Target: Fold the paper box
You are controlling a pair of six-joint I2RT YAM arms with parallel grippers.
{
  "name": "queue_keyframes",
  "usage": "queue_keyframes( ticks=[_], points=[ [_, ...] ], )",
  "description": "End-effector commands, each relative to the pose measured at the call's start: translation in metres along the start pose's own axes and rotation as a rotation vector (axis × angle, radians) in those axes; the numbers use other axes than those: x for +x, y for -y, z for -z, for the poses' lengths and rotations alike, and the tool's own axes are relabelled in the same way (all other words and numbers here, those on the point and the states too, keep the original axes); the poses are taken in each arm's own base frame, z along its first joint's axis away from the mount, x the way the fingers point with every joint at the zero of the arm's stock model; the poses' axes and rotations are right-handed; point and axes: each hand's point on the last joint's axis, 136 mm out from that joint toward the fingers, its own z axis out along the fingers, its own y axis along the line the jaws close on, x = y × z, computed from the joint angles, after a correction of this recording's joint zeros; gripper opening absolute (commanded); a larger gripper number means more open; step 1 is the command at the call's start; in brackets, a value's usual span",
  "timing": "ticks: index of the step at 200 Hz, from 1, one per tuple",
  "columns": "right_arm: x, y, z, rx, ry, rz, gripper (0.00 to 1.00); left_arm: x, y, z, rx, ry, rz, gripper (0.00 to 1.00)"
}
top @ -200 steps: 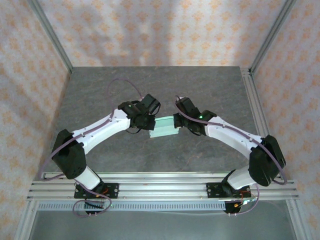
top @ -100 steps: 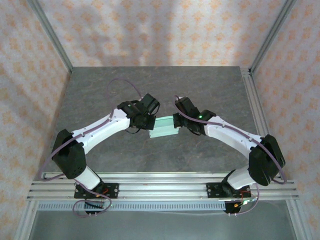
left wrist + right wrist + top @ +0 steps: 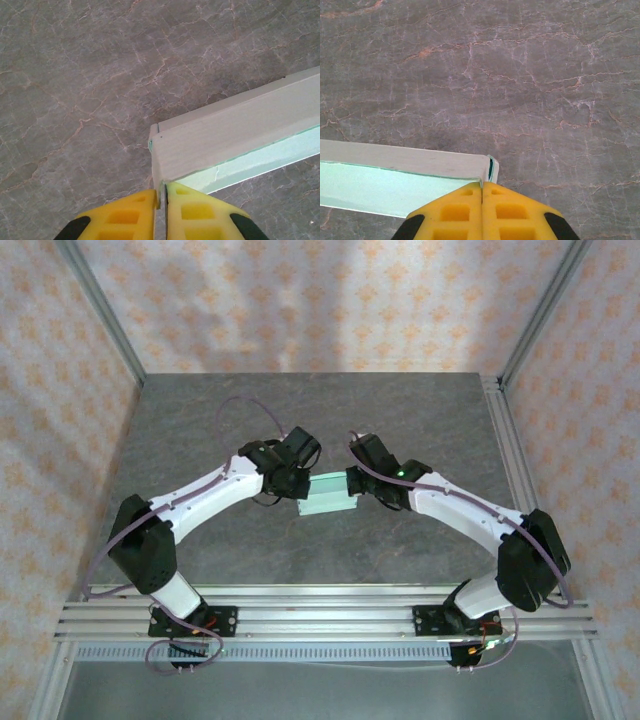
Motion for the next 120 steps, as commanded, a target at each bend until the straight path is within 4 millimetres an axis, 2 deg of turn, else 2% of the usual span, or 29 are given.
queue_keyframes(
  ticks=[1, 25, 120],
  points=[
    [0.001, 0.001, 0.004, 0.014, -0.01, 0.017, 0.01, 0.0, -0.007, 0.003, -0.03, -0.012, 0.011, 0.07],
    [0.001, 0.0, 0.005, 0.009, -0.008, 0.016, 0.01, -0.001, -0.007, 0.005, -0.026, -0.01, 0.029, 0.0],
    [0.005, 0.001, 0.003, 0.017, -0.018, 0.038, 0.02, 0.0, 0.009, 0.011, 0.127, -0.035, 0.245, 0.0]
  ],
)
